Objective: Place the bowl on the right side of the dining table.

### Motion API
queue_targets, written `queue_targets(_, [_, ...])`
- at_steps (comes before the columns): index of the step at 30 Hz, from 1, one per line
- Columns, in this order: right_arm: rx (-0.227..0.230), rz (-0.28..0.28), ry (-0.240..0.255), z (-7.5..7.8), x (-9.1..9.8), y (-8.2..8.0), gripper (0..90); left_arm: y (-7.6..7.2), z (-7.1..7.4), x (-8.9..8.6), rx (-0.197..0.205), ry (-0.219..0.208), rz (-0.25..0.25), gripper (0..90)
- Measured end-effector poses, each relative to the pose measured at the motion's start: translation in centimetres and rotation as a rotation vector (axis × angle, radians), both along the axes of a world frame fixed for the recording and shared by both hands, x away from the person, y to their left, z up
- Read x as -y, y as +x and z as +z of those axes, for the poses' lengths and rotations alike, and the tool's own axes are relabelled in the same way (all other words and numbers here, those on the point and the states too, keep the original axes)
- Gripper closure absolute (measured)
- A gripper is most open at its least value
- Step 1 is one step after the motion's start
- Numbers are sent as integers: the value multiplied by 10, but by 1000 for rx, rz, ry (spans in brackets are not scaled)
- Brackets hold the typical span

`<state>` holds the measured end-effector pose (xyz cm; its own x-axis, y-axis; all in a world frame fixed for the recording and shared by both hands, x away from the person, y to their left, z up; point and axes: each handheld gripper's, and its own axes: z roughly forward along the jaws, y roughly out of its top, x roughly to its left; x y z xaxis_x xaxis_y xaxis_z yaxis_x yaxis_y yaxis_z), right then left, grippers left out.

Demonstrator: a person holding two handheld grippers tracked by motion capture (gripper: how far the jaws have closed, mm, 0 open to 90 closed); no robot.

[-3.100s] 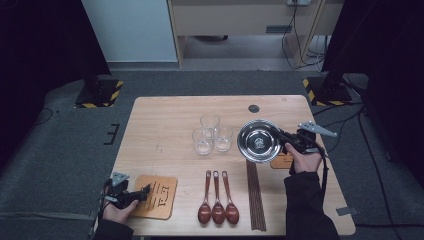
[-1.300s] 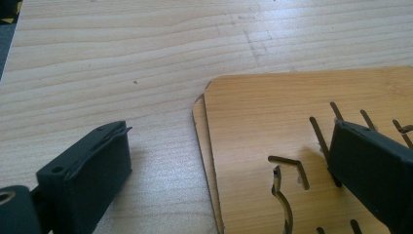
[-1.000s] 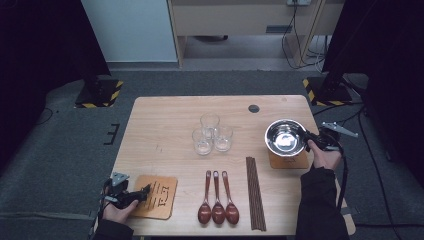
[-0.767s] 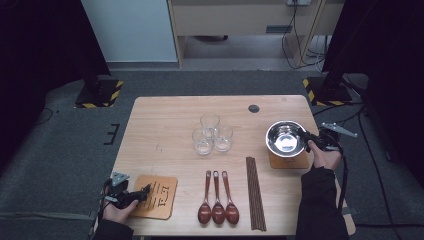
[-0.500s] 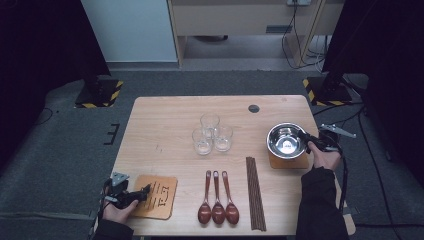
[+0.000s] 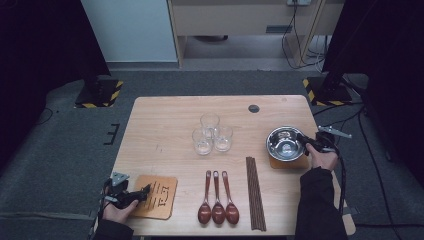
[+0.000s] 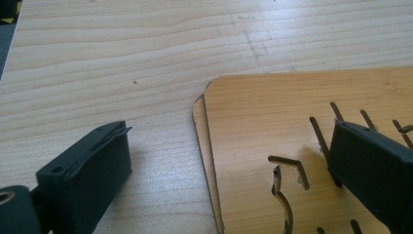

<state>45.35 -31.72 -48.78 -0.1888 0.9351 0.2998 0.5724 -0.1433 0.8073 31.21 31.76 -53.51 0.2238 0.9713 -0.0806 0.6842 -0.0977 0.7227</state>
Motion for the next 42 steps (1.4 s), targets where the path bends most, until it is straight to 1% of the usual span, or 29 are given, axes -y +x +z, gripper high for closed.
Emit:
queue_targets(8, [-19,0,-9,-4,-2,3,836,0,0,0,0,0,0,11])
queue_targets(15, [-18,-4,-9,-6,-2,4,835,0,0,0,0,0,0,11])
queue_targets(24, [-38,4,-27,-9,-3,6,835,0,0,0,0,1,0,11])
queue_targets(36, [-45,2,-24,-10,-1,6,831,0,0,0,0,1,0,11])
queue_targets(38, [-47,1,-36,-10,-1,6,829,0,0,0,0,0,0,11])
queue_targets(42, [-57,-7,-42,-11,0,6,821,0,0,0,0,0,0,11])
